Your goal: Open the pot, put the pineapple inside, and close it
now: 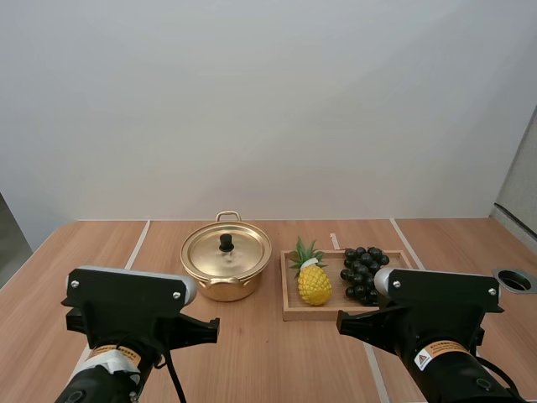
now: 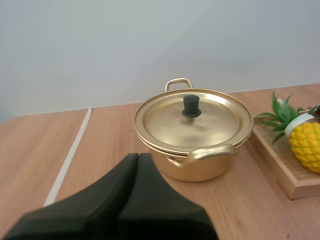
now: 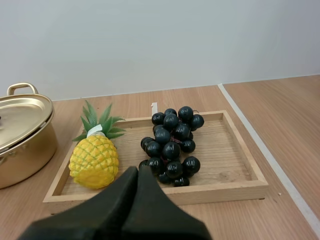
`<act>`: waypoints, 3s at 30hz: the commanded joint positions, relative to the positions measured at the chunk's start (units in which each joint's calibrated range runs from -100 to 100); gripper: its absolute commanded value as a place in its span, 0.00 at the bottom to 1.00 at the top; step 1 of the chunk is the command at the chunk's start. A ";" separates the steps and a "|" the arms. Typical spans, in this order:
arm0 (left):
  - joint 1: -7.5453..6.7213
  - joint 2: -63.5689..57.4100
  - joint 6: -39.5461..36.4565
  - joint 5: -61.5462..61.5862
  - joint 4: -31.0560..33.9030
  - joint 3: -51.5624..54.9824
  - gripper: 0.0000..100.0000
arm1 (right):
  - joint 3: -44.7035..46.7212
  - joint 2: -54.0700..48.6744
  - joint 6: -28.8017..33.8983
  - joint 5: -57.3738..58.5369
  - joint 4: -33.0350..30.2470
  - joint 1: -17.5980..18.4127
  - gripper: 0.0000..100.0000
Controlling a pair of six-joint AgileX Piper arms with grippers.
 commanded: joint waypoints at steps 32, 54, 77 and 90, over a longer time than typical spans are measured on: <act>0.04 -0.33 -1.10 -0.37 -2.65 0.09 1.00 | 0.04 -0.36 0.07 0.02 -3.92 0.12 0.00; 0.04 -0.33 0.42 -3.47 -0.05 0.09 1.00 | 0.04 -0.36 6.74 0.05 -11.57 0.12 1.00; -0.03 2.63 1.70 -60.62 6.52 -37.56 1.00 | -24.99 -0.36 3.57 0.45 -18.46 -0.53 1.00; -0.03 42.12 -1.36 -10.48 8.43 -88.34 1.00 | -25.18 -0.27 -0.94 -11.06 -14.45 -0.53 1.00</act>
